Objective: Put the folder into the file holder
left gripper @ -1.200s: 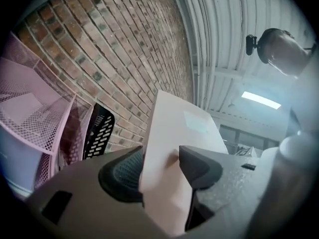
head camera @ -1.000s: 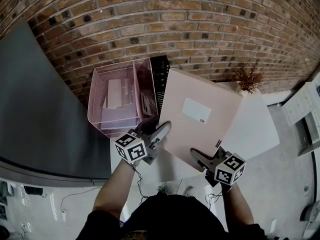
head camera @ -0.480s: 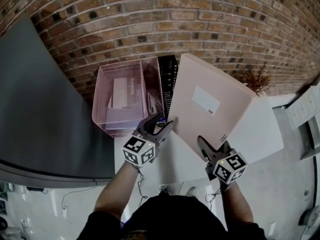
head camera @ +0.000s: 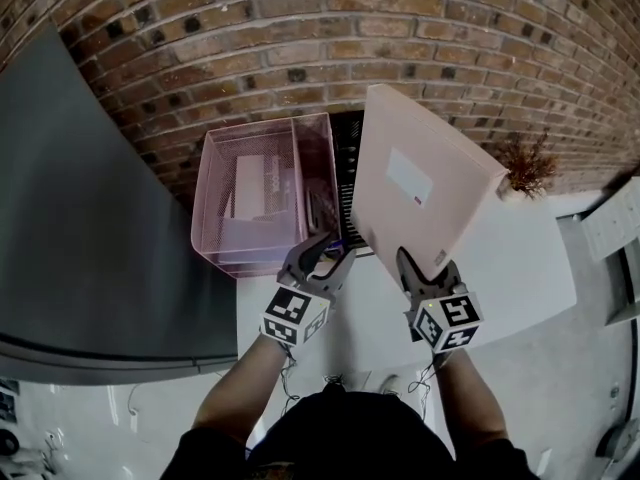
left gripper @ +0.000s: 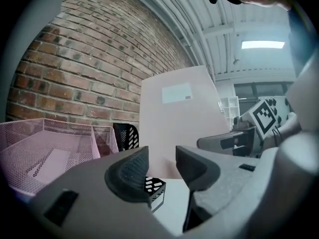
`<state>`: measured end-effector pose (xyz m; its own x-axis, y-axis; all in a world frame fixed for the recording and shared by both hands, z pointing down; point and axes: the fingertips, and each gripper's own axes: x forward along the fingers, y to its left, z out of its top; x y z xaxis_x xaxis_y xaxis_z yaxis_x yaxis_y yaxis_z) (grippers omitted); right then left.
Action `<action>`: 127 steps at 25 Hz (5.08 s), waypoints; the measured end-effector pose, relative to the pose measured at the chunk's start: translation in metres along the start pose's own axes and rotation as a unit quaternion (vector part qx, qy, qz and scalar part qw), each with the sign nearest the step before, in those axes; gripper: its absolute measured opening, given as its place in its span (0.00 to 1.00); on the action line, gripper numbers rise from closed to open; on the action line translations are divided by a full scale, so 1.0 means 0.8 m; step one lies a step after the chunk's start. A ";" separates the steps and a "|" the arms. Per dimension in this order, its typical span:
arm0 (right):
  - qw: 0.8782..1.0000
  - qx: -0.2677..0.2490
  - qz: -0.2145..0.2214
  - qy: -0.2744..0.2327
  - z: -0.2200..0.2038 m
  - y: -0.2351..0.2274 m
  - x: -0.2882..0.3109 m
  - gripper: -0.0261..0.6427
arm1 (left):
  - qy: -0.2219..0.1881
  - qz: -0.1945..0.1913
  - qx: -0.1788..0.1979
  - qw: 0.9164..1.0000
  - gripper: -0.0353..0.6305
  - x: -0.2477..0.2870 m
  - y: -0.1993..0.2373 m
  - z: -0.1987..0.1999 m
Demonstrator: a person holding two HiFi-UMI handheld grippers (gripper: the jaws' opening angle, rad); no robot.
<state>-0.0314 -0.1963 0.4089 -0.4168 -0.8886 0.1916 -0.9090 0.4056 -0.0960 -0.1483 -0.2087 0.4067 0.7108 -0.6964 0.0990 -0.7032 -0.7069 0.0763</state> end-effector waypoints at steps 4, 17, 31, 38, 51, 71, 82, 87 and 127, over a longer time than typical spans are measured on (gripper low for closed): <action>1.000 -0.009 -0.013 0.000 -0.001 -0.005 0.028 0.25 | 0.006 0.003 0.011 1.000 0.26 -0.001 -0.001 -0.003; 0.997 -0.041 -0.065 0.026 -0.034 -0.002 0.108 0.25 | 0.000 -0.006 0.007 1.000 0.25 -0.016 0.000 0.000; 0.994 -0.036 -0.095 0.046 -0.068 -0.008 0.174 0.25 | 0.007 -0.009 -0.003 1.000 0.25 -0.026 0.003 -0.003; 0.993 -0.036 -0.109 0.032 -0.067 -0.010 0.201 0.25 | 0.009 -0.007 -0.015 1.000 0.25 -0.025 0.010 -0.002; 0.992 -0.043 -0.116 0.010 -0.061 -0.005 0.218 0.28 | 0.000 0.004 -0.039 0.999 0.25 -0.023 0.022 0.006; 0.994 -0.090 -0.062 -0.016 -0.023 0.014 0.201 0.45 | -0.009 0.018 -0.068 0.997 0.25 -0.028 0.023 0.003; 0.995 -0.078 -0.058 -0.027 0.034 0.020 0.191 0.45 | -0.026 0.012 -0.066 0.997 0.25 -0.030 0.026 0.018; 0.996 -0.065 -0.058 -0.030 0.059 0.020 0.193 0.43 | -0.031 0.007 -0.057 0.998 0.25 -0.033 0.028 0.018; 0.980 -0.017 -0.089 -0.178 0.095 -0.002 0.191 0.25 | -0.009 0.009 -0.075 0.997 0.25 -0.039 0.040 0.006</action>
<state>-0.0934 -0.3490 0.3644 -0.2282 -0.9618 -0.1513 -0.9692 0.2393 -0.0590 -0.1934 -0.2102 0.4009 0.6967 -0.7125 0.0831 -0.7099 -0.6682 0.2227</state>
